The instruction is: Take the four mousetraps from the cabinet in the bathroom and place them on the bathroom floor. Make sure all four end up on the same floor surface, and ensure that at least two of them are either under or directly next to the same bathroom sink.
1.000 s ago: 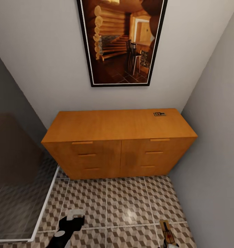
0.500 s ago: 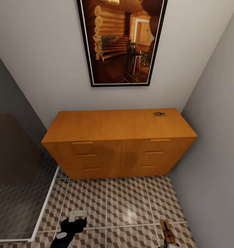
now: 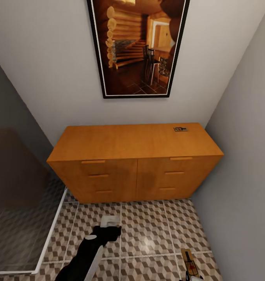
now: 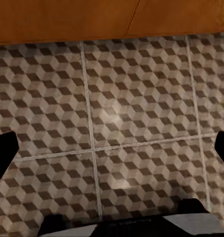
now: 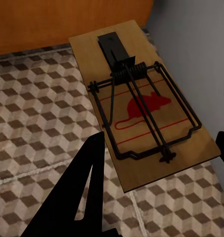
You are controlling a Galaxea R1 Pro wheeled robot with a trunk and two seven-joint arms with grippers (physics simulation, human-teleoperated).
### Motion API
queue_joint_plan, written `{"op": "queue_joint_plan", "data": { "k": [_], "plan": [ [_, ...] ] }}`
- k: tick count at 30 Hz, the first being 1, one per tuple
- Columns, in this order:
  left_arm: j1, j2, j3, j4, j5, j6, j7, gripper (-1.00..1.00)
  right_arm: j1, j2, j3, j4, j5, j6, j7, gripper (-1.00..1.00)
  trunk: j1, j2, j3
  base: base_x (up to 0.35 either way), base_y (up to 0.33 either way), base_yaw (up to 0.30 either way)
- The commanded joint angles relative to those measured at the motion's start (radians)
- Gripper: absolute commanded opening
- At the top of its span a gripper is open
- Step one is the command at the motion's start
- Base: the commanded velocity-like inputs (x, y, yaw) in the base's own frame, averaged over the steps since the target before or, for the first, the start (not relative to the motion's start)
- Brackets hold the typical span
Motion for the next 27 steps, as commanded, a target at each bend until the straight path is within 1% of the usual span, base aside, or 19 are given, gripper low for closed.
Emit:
{"op": "queue_joint_plan", "data": {
  "k": [1,2,3,4,5,7,9,14,16,17,18,19,20,21,22,23,24,26,27],
  "plan": [
    [-0.001,-0.008,-0.048,-0.116,0.009,0.154,0.008,1.00,-0.001,0.000,-0.006,0.000,0.010,-0.002,-0.009,-1.00,0.001,-0.002,-0.002,0.000,0.000,0.000],
    [-0.004,-0.014,-0.092,-0.200,0.009,0.252,0.009,1.00,-0.001,0.000,-0.006,0.000,0.010,-0.002,-0.009,-1.00,0.001,-0.002,-0.002,0.000,0.000,0.000],
    [-0.006,-0.017,-0.112,-0.230,0.009,0.285,0.009,1.00,-0.001,0.000,-0.006,0.000,0.010,-0.002,-0.009,-1.00,0.001,-0.002,-0.002,0.000,0.000,0.000],
    [-0.020,-0.026,-0.157,-0.288,0.009,0.348,0.011,1.00,-0.001,0.000,-0.006,0.000,0.010,-0.003,-0.009,-1.00,0.001,-0.002,-0.002,0.000,0.000,0.000],
    [-0.039,-0.030,-0.176,-0.309,0.009,0.374,0.011,1.00,-0.001,0.000,-0.006,0.000,0.010,-0.003,-0.009,-1.00,0.001,-0.002,-0.002,0.000,0.000,0.000],
    [-0.066,-0.033,-0.193,-0.328,0.011,0.396,0.010,1.00,-0.001,0.000,-0.006,0.000,0.010,-0.003,-0.009,-1.00,0.001,-0.002,-0.002,0.000,0.000,0.000],
    [-0.083,-0.035,-0.202,-0.337,0.012,0.407,0.010,1.00,-0.001,0.000,-0.006,0.000,0.010,-0.003,-0.009,-1.00,0.001,-0.002,-0.002,0.000,0.000,0.000],
    [-0.115,-0.034,-0.208,-0.345,0.010,0.416,0.014,1.00,-0.001,0.000,-0.006,0.000,0.010,-0.003,-0.009,-1.00,0.001,-0.002,-0.002,0.000,0.000,0.000],
    [-0.142,-0.033,-0.203,-0.345,0.009,0.417,0.016,1.00,-0.001,0.000,-0.006,0.000,0.010,-0.003,-0.009,-1.00,0.001,-0.002,-0.002,0.000,0.000,0.000],
    [-0.153,-0.032,-0.197,-0.345,0.008,0.418,0.016,1.00,-0.001,0.000,-0.006,0.000,0.010,-0.003,-0.009,-1.00,0.001,-0.002,-0.002,0.000,0.000,0.000],
    [-0.177,-0.031,-0.175,-0.344,0.008,0.418,0.018,1.00,-0.001,0.000,-0.006,0.000,0.010,-0.003,-0.009,-1.00,0.001,-0.002,-0.002,0.000,0.000,0.000],
    [-0.204,-0.030,-0.140,-0.341,0.008,0.420,0.022,1.00,-0.001,0.000,-0.006,0.000,0.010,-0.003,-0.009,-1.00,0.001,-0.002,-0.002,0.000,0.000,0.000],
    [-0.218,-0.030,-0.119,-0.339,0.008,0.421,0.024,1.00,-0.001,0.000,-0.006,0.000,0.010,-0.003,-0.009,-1.00,0.001,-0.002,-0.002,0.000,0.000,0.000],
    [-0.303,-0.023,-0.012,-0.316,0.007,0.426,0.030,1.00,-0.001,0.000,-0.006,0.000,0.010,-0.003,-0.009,-1.00,0.001,-0.002,-0.002,0.000,0.000,0.000],
    [-0.340,-0.019,0.022,-0.303,0.008,0.428,0.031,1.00,-0.001,0.000,-0.006,0.000,0.010,-0.003,-0.009,-1.00,0.001,-0.002,-0.002,0.000,0.000,0.000],
    [-0.392,-0.016,0.053,-0.289,0.008,0.430,0.032,1.00,-0.001,0.000,-0.006,0.000,0.010,-0.003,-0.009,-1.00,0.001,-0.002,-0.002,0.000,0.000,0.000],
    [-0.423,-0.015,0.065,-0.283,0.008,0.430,0.032,1.00,-0.001,0.000,-0.006,0.000,0.010,-0.003,-0.009,-1.00,0.001,-0.002,-0.002,0.000,0.000,0.000],
    [-0.452,-0.014,0.072,-0.280,0.008,0.432,0.033,1.00,-0.001,0.000,-0.006,0.000,0.010,-0.003,-0.009,-1.00,0.001,-0.002,-0.002,0.000,0.000,0.000],
    [-0.487,-0.014,0.077,-0.276,0.009,0.434,0.033,1.00,-0.001,0.000,-0.005,0.000,0.010,-0.003,-0.009,-1.00,0.001,-0.002,-0.002,0.000,0.000,0.000]
  ]
}}
